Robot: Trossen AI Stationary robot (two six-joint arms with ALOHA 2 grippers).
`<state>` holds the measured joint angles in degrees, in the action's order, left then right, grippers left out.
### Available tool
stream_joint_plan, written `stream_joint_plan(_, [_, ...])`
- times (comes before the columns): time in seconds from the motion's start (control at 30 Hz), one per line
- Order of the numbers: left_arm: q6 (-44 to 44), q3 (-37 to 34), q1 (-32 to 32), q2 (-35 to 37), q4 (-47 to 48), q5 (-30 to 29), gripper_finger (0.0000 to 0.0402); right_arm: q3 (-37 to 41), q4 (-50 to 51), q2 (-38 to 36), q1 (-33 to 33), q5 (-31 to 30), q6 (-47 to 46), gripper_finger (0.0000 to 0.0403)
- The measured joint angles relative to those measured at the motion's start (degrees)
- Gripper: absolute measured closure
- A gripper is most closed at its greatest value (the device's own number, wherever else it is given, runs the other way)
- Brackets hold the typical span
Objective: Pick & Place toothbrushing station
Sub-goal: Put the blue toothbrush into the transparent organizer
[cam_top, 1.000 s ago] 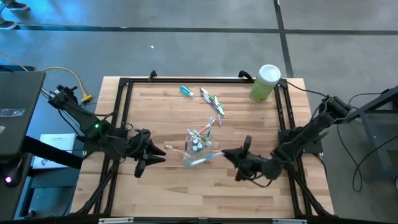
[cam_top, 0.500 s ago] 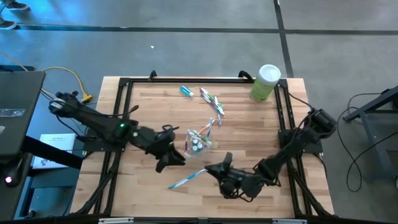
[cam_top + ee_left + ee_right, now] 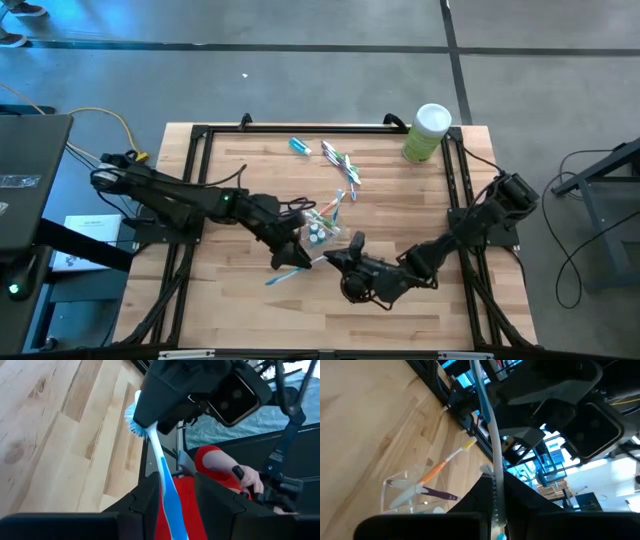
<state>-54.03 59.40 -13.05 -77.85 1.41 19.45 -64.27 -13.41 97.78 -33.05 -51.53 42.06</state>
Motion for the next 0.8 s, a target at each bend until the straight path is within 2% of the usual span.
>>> stream_joint_plan(0.27, [0.2, 0.0, 2.2, -1.5, -0.4, 2.3, 0.0282, 0.0, 1.3, 0.0, 1.9, 1.0, 0.0, 0.0383])
stream_joint_plan(0.57, [7.9, 0.0, 2.4, -2.6, -0.4, 3.2, 0.0282, 0.0, 2.4, -0.1, 2.9, 1.1, -1.5, 0.0383])
stream_joint_plan(0.8, [9.4, 0.0, 2.4, -2.6, 0.0, 2.8, 0.0282, 0.0, 2.8, 0.0, 2.9, 1.0, -2.0, 0.0383])
